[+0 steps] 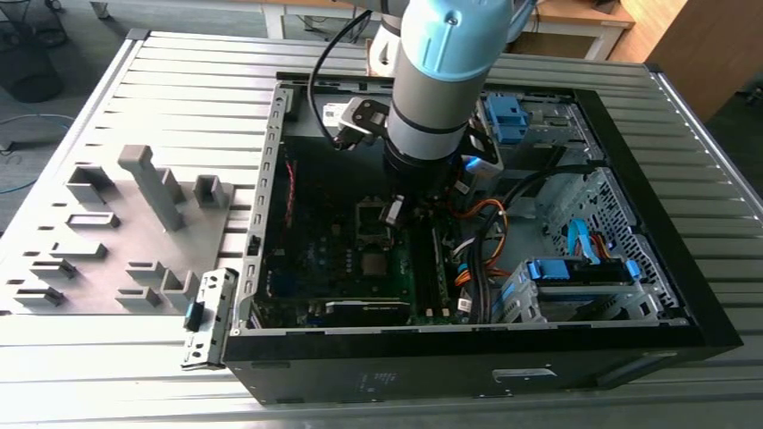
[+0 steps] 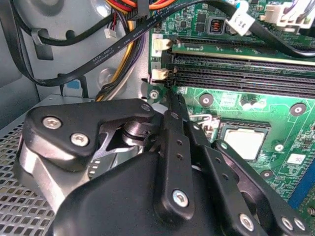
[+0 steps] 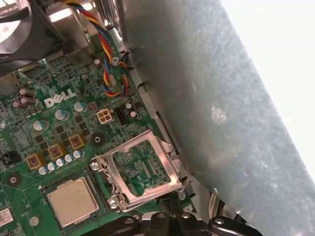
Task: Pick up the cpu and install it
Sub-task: 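Close the cpu cover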
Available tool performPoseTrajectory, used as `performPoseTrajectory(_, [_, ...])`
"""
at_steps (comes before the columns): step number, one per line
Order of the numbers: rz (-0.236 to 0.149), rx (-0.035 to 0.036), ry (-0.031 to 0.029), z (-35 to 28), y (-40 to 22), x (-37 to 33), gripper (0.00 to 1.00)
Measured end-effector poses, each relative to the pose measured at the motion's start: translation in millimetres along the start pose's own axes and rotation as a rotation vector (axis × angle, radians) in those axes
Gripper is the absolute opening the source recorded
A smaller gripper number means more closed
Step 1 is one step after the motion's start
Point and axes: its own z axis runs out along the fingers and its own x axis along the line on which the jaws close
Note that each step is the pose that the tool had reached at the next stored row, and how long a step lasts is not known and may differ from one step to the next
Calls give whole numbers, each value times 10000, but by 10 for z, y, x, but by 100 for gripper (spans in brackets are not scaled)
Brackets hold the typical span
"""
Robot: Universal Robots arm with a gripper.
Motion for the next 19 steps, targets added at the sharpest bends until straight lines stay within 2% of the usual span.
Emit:
performPoseTrajectory(7, [0,-17,-32,-76,9,-5,11])
performPoseTrajectory(14, [-2,-3,-37,-89,18,3,11])
performPoseTrajectory(19, [-2,-3,-40,-130,13,12,11])
